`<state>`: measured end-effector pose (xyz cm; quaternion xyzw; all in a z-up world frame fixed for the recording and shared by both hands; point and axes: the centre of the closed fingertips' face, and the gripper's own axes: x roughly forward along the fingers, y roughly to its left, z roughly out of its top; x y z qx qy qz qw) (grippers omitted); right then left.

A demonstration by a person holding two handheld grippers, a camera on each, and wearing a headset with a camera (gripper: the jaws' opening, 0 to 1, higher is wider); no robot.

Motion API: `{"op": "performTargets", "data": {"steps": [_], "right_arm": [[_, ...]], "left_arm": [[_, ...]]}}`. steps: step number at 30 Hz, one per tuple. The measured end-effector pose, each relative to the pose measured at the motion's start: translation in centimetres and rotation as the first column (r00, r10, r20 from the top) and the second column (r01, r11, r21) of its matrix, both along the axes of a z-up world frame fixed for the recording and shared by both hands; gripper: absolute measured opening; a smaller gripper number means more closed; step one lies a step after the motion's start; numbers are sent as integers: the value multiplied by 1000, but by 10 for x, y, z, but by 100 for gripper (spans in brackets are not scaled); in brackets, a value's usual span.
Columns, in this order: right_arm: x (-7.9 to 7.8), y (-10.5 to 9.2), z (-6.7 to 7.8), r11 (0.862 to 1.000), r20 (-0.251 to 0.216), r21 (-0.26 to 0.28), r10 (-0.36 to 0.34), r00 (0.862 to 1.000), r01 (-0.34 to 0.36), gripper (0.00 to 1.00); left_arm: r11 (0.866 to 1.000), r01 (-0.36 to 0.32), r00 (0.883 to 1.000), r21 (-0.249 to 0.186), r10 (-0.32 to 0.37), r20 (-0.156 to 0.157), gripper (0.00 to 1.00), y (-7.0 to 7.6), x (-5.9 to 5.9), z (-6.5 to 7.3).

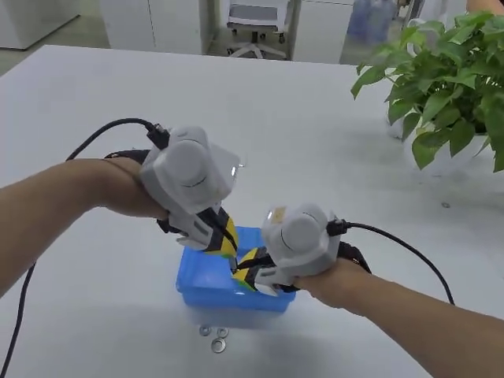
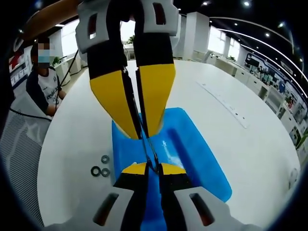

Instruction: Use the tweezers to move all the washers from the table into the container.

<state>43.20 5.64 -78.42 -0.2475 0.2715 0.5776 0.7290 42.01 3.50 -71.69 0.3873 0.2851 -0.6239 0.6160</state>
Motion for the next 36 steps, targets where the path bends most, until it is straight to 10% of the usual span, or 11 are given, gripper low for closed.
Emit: {"op": "performTargets", "data": {"steps": [36], "right_arm": [[-15,-2,49,999,81,48,-17,997,14,9]], "left_arm": [[1000,14,998,11,-14,53,6,-2,-23,47]]}}
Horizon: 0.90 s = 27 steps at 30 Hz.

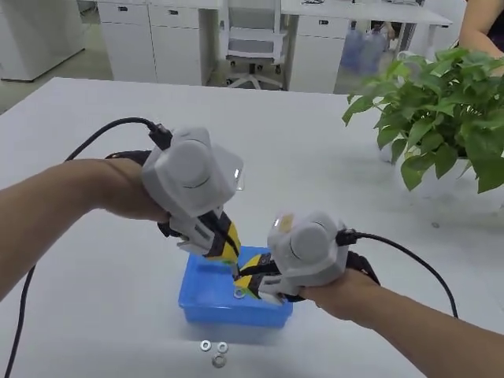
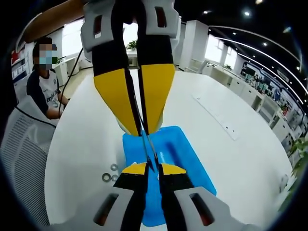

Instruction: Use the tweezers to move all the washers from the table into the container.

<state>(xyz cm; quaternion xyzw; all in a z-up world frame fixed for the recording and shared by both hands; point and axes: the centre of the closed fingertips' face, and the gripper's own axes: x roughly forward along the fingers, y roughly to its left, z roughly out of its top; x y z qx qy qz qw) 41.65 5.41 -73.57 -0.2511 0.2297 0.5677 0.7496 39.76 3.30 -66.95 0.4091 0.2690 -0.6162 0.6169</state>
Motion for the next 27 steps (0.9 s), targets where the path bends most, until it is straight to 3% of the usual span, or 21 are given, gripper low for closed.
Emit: {"op": "performTargets", "data": {"steps": [14,27], "right_arm": [[-28,7,8,1000,3,27,8,1000,-8,9],[-57,12,-9,999,-21,17,35,999,-35,9]], "left_arm": [[1000,-5,1000,8,5,-9,6,5,-28,7],[1000,3,999,11,-2,-34,6,8,-54,-9]]}}
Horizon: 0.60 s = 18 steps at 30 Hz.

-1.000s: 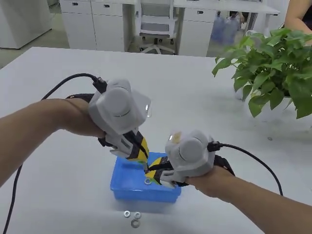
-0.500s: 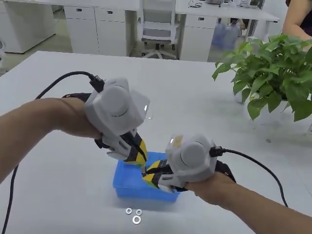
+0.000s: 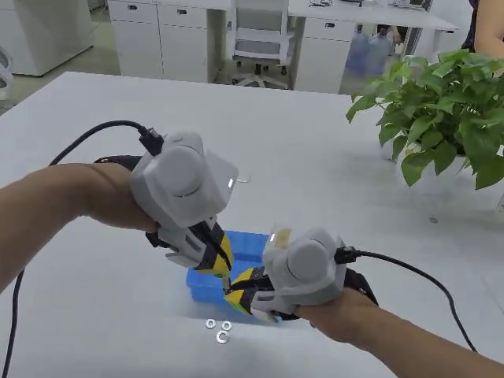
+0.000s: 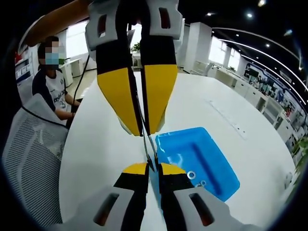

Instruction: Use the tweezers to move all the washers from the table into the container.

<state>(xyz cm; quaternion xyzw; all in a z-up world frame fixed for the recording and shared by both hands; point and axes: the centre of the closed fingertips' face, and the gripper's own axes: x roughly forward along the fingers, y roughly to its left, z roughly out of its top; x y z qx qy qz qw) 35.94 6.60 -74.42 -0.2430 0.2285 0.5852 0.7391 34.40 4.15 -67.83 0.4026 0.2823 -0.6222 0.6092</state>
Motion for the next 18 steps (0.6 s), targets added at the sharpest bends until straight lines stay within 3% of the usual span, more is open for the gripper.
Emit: {"op": "performTargets", "data": {"steps": [18], "right_arm": [[-24,5,-24,1000,-46,-13,21,999,-21,9]], "left_arm": [[1000,-1,999,8,1,-39,5,9,-19,-25]]}}
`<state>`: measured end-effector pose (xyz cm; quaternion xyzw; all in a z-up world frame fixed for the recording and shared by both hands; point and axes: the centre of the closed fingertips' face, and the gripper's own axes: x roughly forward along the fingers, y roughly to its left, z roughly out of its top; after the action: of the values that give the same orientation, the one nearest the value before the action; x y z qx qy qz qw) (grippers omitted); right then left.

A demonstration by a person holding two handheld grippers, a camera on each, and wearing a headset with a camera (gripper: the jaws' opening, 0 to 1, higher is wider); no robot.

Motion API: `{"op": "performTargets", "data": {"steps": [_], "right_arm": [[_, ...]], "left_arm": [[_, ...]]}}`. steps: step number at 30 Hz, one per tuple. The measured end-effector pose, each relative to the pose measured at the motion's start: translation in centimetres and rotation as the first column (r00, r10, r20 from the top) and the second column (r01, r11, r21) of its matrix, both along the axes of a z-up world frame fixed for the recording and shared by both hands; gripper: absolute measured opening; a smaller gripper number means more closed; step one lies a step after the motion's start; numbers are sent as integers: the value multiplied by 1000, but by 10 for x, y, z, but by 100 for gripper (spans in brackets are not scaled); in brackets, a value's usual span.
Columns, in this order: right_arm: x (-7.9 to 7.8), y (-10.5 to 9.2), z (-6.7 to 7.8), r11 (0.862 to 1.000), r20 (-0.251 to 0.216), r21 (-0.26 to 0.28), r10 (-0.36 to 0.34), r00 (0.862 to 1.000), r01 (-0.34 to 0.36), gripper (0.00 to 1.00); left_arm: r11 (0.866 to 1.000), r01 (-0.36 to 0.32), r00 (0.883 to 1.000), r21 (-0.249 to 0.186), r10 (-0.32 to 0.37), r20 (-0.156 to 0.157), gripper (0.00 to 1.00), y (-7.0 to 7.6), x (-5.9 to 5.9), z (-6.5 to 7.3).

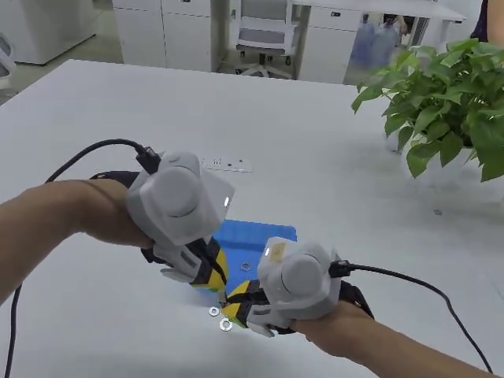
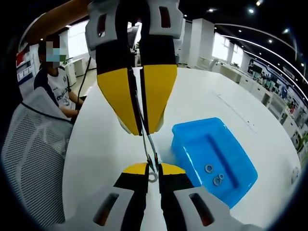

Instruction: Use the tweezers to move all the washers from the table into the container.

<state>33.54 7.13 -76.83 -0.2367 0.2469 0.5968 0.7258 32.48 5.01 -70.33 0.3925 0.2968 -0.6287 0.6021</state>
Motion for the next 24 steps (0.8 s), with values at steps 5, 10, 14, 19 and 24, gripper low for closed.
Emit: {"op": "performTargets", "data": {"steps": [5,10,14,19,24], "right_arm": [[-4,-1,-6,1000,-14,-2,-2,1000,2,9],[-7,-2,-11,1000,-26,-2,-4,1000,4,9],[-9,-2,-15,1000,-36,-3,-6,999,6,9],[-11,-2,-19,1000,-42,-3,-5,999,5,10],[-10,-2,-22,1000,-44,-4,-6,999,6,10]], "left_arm": [[1000,-2,1000,7,3,-9,5,1,-3,-6],[1000,-1,1000,11,1,-19,6,1,-5,-10],[1000,-1,1000,16,1,-27,6,1,-6,-14],[1000,2,999,24,-1,-34,6,1,-7,-18],[1000,4,999,25,-4,-37,6,1,-7,-21]]}}
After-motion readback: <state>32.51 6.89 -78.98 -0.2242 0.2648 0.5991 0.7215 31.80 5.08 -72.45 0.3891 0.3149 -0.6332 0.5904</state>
